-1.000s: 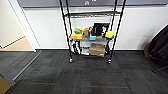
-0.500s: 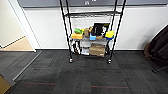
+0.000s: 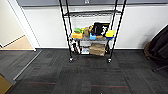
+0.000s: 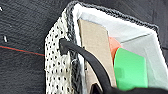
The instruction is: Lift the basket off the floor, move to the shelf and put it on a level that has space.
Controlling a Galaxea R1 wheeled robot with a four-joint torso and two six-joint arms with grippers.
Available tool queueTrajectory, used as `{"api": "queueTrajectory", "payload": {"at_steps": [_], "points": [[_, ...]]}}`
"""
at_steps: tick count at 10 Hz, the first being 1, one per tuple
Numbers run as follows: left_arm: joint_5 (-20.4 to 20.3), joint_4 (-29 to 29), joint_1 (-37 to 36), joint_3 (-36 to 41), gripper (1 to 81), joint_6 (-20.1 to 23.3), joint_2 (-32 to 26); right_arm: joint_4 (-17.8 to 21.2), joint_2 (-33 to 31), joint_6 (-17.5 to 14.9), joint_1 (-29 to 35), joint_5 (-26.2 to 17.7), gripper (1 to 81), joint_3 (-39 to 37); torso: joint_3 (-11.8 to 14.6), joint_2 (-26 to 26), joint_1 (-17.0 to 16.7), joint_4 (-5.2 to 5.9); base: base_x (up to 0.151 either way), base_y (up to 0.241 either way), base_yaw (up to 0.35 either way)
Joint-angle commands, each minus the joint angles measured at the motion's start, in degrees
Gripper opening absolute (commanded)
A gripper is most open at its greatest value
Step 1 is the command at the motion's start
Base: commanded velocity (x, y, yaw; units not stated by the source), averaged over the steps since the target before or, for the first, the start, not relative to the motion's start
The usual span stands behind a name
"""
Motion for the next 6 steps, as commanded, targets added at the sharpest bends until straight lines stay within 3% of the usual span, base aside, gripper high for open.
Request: {"api": "queueTrajectory", "payload": {"at_steps": [1, 6], "points": [[4.08, -0.33, -7.02, 3.0, 1.0, 0.14, 0.42, 0.31, -1.54, 1.61, 3.95, -1.32, 1.0, 3.81, 0.0, 5.45, -3.51, 0.0, 0.0, 0.0, 0.0], [6.02, -0.68, -8.69, 3.17, 1.0, -0.3, -0.29, -1.44, -1.63, 1.53, 3.33, -1.41, 1.0, 2.93, -0.02, 15.26, -9.73, 0.0, 0.0, 0.0, 0.0]]}}
